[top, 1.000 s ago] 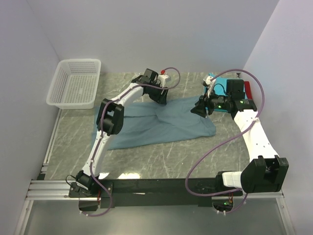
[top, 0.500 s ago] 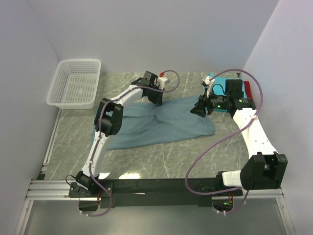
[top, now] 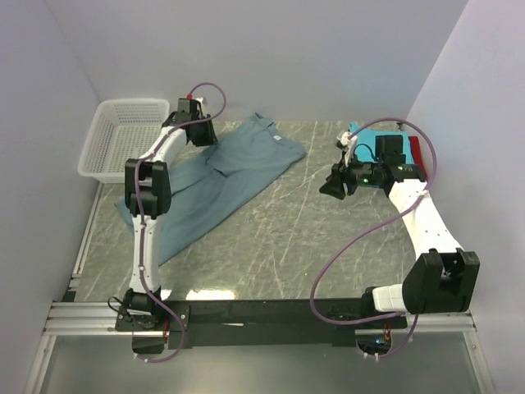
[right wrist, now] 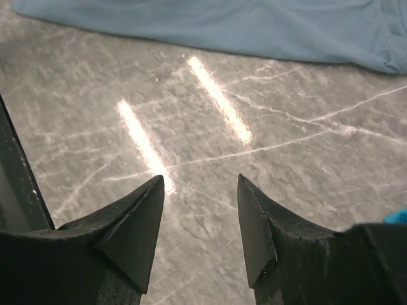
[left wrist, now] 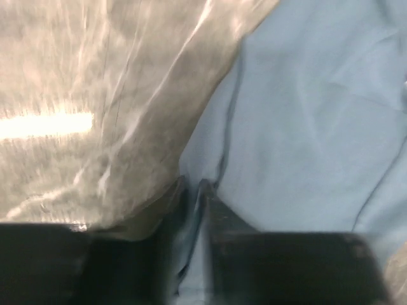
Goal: Fold and stack the t-shirts
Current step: Fold the tshirt
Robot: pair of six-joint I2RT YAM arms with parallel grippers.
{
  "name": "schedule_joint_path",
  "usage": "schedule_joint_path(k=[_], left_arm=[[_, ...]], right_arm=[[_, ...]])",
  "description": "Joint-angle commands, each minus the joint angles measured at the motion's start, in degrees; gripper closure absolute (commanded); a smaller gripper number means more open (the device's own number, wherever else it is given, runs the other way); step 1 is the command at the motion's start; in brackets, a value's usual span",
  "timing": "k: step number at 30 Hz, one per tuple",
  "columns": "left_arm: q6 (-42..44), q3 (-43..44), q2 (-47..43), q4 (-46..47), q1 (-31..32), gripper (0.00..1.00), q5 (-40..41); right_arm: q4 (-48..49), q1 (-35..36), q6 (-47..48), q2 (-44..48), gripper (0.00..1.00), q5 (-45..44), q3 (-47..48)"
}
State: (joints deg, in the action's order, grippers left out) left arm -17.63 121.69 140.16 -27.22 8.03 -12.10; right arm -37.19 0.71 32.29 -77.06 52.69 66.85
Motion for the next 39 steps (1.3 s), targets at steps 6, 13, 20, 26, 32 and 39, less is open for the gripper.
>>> schedule_joint_path(k=[6, 13, 20, 26, 32, 39], left_arm=[[-2.2, -7.8, -20.9, 9.6, 2.9, 0.34, 0.4], [-0.4, -40.6, -58.6, 17.7, 2.7, 0.18, 14.2], [2.0, -69.4, -91.6, 19.9, 2.1, 0.13, 29.5], [4.0, -82.0, -110.2, 17.5, 2.0, 0.07, 37.2], [4.5, -82.5, -114.5, 18.3, 2.1, 0.06, 37.6], [3.8, -82.0, -115.5, 17.3, 2.1, 0.06, 36.2]], right_arm=[[5.5, 12.0, 11.6, 3.0, 0.42, -9.3, -8.3], [21.8, 35.3, 29.8, 2.5, 0.21, -24.1, -14.7], [34.3, 57.3, 35.2, -22.0, 0.2, -44.7, -3.0], [37.0, 65.6, 31.3, -38.9, 0.27, -54.6, 11.0], [37.8, 67.0, 29.7, -46.5, 0.33, -55.5, 17.9], [35.3, 67.1, 28.9, -51.2, 0.48, -54.3, 21.4]])
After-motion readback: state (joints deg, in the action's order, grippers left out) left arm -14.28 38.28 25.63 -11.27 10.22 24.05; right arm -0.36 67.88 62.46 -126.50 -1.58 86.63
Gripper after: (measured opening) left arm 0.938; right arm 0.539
